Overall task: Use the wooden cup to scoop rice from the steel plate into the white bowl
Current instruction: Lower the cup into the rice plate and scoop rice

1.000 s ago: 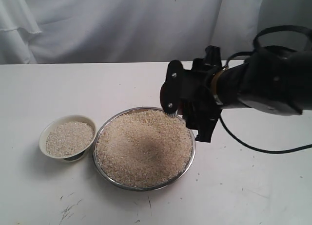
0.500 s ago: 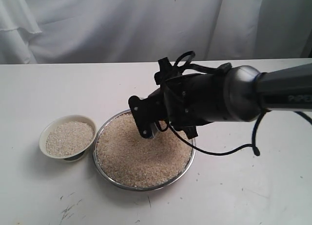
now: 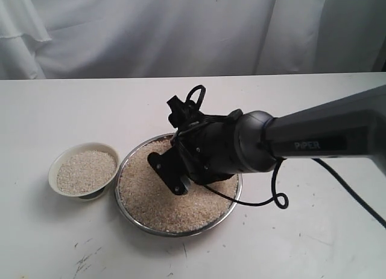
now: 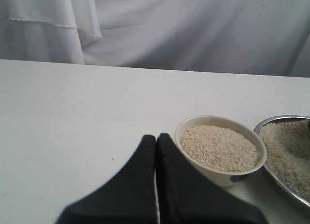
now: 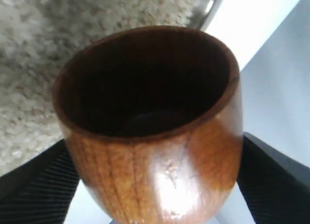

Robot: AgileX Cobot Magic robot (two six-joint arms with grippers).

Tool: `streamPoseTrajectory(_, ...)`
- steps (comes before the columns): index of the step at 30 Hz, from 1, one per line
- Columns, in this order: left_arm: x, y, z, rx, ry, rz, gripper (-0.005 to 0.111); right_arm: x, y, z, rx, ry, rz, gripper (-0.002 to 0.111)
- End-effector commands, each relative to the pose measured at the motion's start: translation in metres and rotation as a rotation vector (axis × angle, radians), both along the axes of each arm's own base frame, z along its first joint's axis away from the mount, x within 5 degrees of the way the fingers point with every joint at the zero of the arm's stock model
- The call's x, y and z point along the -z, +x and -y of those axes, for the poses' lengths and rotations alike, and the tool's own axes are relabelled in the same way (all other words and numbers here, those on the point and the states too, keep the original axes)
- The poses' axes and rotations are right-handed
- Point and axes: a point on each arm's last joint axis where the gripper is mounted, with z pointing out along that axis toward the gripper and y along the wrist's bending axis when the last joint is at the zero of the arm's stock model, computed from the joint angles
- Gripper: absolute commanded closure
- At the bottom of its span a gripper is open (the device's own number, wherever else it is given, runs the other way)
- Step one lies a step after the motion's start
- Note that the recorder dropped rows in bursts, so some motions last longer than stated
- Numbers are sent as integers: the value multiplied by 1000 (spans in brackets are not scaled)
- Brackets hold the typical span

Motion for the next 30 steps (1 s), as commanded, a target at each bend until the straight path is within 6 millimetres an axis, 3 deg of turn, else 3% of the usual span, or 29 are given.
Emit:
streamPoseTrajectory(1, 1, 0, 0, 1, -4, 7, 107, 11, -3, -7, -83, -51, -10, 108)
streamPoseTrajectory(8, 1, 0, 0, 1, -4, 7, 107, 19, -15, -17, -105, 29, -120, 108)
streamPoseTrajectory(23, 1, 0, 0, 1, -4, 7, 107, 32, -32, -16, -7, 113, -376, 108)
streamPoseTrajectory(30, 1, 0, 0, 1, -4, 7, 107, 35, -27, -11, 102, 231, -462, 108)
